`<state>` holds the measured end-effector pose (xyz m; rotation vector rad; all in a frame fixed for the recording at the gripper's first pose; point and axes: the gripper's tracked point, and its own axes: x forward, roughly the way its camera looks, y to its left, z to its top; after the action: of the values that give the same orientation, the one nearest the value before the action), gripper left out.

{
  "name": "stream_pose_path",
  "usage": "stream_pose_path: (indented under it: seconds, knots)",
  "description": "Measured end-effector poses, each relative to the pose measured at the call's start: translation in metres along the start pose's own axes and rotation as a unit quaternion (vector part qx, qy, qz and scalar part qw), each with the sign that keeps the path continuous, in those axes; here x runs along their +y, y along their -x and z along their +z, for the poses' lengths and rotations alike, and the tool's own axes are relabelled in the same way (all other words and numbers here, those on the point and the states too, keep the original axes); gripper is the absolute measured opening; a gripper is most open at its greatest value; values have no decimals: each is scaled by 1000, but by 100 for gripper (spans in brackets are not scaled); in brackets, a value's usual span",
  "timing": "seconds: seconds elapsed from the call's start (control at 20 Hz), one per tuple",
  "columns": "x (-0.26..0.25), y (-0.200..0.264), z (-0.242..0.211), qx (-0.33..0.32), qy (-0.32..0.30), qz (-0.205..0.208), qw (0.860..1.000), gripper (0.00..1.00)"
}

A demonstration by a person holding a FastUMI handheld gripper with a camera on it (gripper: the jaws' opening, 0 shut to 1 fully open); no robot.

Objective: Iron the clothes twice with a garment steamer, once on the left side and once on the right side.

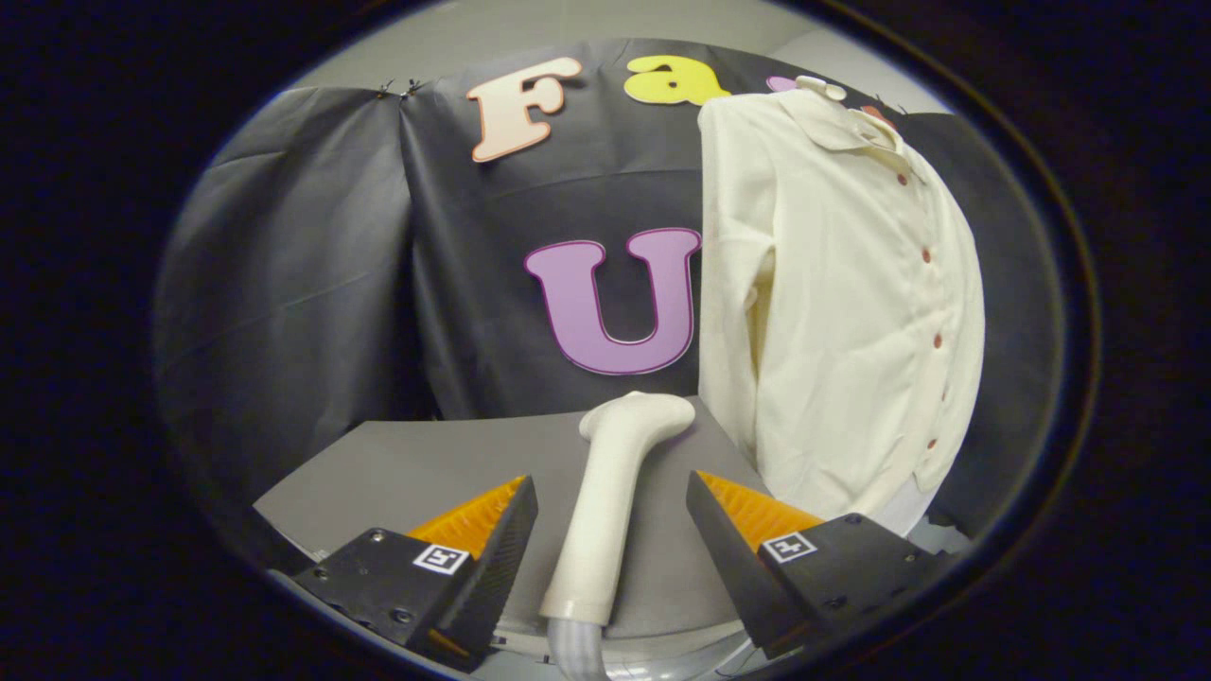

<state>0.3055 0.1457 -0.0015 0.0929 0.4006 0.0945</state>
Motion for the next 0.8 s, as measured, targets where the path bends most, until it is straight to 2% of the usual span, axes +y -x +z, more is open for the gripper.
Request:
stream_pose_path:
  seconds: [0.1,0.3,0.35,0.4,0.5,0.6,0.8]
  knots:
    - [6,-14,-8,35,15,-7,999,97]
    - [10,-25,-8,62,48,-29,996,98]
    - [-1,-28,-16,76,71,-52,993,82]
    - [-5,-33,-12,71,57,-56,994,67]
    - [8,-25,-15,79,55,-43,994,37]
    - [11,-26,-12,68,70,-33,995,36]
    - [18,-12,6,26,52,-16,998,35]
